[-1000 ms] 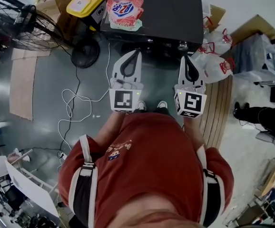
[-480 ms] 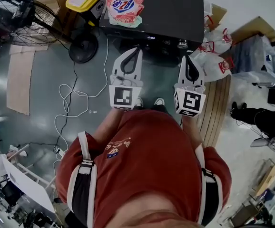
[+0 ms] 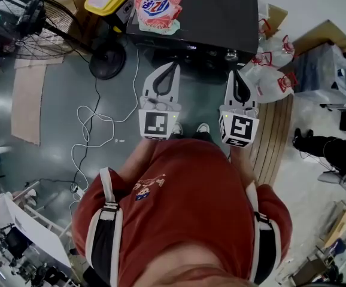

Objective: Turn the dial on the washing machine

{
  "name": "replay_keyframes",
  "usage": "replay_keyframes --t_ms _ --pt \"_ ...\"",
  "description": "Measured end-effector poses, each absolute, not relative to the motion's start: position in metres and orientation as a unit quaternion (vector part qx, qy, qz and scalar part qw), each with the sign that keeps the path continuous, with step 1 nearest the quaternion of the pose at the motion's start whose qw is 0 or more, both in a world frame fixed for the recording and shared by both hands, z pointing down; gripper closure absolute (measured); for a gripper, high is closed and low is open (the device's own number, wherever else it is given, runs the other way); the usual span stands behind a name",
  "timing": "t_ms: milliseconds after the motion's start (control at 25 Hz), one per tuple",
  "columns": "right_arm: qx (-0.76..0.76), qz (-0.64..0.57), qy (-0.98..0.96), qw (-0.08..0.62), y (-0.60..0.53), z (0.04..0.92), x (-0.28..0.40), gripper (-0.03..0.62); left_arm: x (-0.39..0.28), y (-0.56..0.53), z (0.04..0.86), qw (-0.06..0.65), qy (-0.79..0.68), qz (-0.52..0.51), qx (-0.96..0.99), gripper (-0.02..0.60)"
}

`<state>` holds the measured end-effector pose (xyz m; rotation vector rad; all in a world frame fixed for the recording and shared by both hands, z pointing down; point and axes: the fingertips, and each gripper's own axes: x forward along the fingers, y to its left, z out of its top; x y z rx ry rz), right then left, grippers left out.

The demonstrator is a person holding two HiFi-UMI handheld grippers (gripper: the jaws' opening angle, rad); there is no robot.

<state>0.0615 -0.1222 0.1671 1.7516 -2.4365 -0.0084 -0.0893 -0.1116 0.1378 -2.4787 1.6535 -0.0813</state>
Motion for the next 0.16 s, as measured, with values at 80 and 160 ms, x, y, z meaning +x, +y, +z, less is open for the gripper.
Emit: replay_keyframes --t_ms 80,160 --pt "0.582 -0.003 -0.810 0.070 -0.1212 0.1672 0.0616 0.586 -0.0894 -0.1104 0.1374 0.082 0.553 -0.029 -0.829 0.572" --pt "0.582 -0.002 -0.810 0.071 -0.1206 0.1677 0.0614 0.586 -0.0899 -0.1099 0.1371 0.084 0.553 -0.029 -0.828 0.572"
